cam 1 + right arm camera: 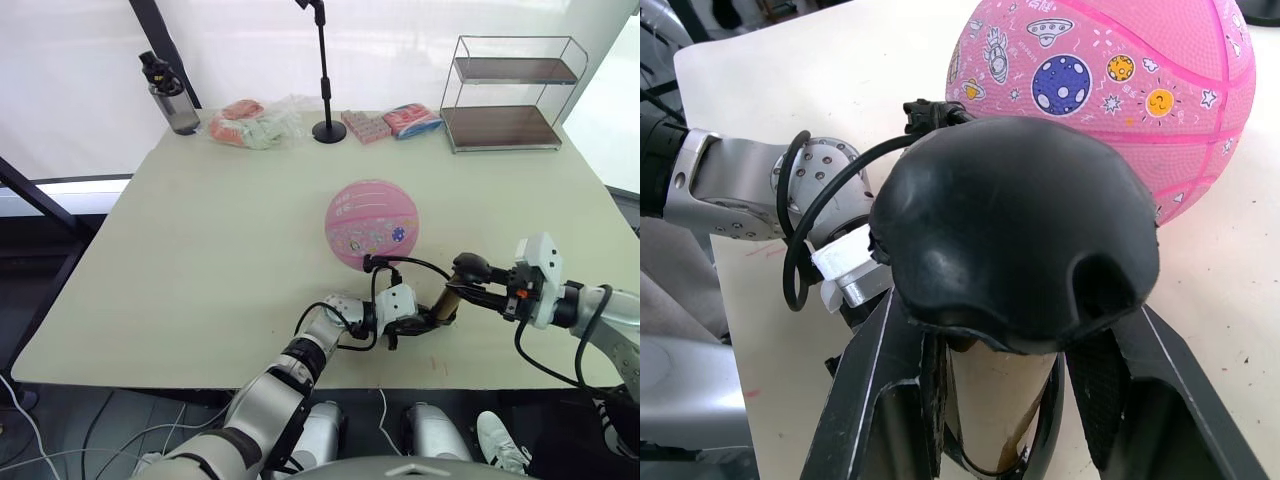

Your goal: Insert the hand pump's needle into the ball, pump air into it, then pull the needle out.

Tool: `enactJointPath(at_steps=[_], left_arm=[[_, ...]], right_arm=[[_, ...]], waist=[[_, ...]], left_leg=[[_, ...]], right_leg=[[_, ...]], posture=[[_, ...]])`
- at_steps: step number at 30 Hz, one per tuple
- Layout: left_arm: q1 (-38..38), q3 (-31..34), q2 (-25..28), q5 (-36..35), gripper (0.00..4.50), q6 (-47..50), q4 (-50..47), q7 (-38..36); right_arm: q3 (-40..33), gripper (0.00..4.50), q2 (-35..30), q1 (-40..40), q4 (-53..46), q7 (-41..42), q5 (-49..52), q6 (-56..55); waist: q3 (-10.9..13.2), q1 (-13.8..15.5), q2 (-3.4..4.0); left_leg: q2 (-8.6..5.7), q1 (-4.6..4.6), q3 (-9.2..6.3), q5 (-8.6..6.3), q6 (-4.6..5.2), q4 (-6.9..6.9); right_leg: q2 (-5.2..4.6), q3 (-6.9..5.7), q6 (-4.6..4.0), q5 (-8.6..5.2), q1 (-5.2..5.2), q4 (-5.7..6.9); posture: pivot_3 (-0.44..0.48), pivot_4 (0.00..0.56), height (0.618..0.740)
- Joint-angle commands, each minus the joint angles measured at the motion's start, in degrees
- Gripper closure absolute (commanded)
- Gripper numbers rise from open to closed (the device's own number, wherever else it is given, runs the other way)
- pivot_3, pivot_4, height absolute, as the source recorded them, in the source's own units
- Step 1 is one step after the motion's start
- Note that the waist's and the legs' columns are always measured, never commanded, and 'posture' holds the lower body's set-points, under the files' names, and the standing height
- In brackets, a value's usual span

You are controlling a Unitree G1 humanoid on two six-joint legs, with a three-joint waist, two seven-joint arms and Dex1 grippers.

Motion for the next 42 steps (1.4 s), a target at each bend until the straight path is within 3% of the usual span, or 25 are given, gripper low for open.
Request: enactJointPath(at_steps=[1, 4, 12, 20, 32, 42], left_arm=[[1.8, -0.1, 0.0, 0.2, 3.41, 2.0, 1.8, -1.5], [1.9, 0.0, 0.3, -0.3, 3.41, 2.5, 1.2, -2.3], [2.8, 0.2, 1.0, -1.2, 0.02, 4.0, -1.9, -4.0], [5.4, 0.2, 3.1, -2.5, 0.02, 5.9, -9.4, -6.9], [15.7, 3.3, 15.3, -15.8, 0.02, 18.8, -43.0, -16.9], [21.1, 9.6, 24.3, -27.3, 0.02, 31.1, -63.4, -15.5]], right_arm=[[-1.2, 3.42, -0.7, 0.1, -0.4, 0.4, -0.4, 0.1], [-1.3, 3.42, -0.6, 0.3, -0.2, 0.4, -0.6, -0.1], [-1.3, 3.42, -0.3, 0.6, 0.2, 0.3, -1.4, -0.6], [-1.4, 3.42, -0.3, 0.6, 0.4, 0.3, -1.9, -1.1], [-3.9, 3.42, -0.4, 1.0, 0.3, 1.6, -1.9, -4.5], [-4.3, 3.42, -2.8, -1.8, 3.6, 2.7, -9.5, -12.7]], waist=[[0.0, 0.0, 0.00], [0.0, 0.0, 0.00], [0.2, 0.0, -0.01], [0.3, -0.1, 0.02], [0.6, 0.1, 0.26], [0.9, -0.1, 0.54]], left_leg=[[0.00, -0.02, 0.00, 0.00, 0.00, 0.00], [-0.01, -0.06, 0.00, 0.00, 0.00, 0.00], [-0.01, -0.08, -0.01, 0.00, 0.00, 0.01], [-0.01, -0.09, -0.01, 0.00, 0.00, 0.01], [-0.05, -0.90, -0.02, 0.07, -0.07, 0.27], [-0.03, -0.87, 0.02, 0.06, -0.07, 0.24]], right_leg=[[0.00, 0.00, 0.00, 0.00, -0.02, 0.00], [0.00, 0.00, -0.03, 0.02, -0.05, 0.00], [0.00, 0.00, -0.05, 0.03, -0.08, 0.00], [0.00, 0.00, -0.10, 0.07, -0.09, 0.00], [-0.05, 0.02, -0.30, 0.23, -0.87, 0.12], [-0.04, 0.05, -0.31, 0.22, -0.88, 0.12]], posture=[[0.000, 0.150, 0.740], [0.000, 0.150, 0.740], [0.000, 0.150, 0.740], [0.000, 0.150, 0.740], [0.000, 0.150, 0.740], [0.000, 0.150, 0.740]])
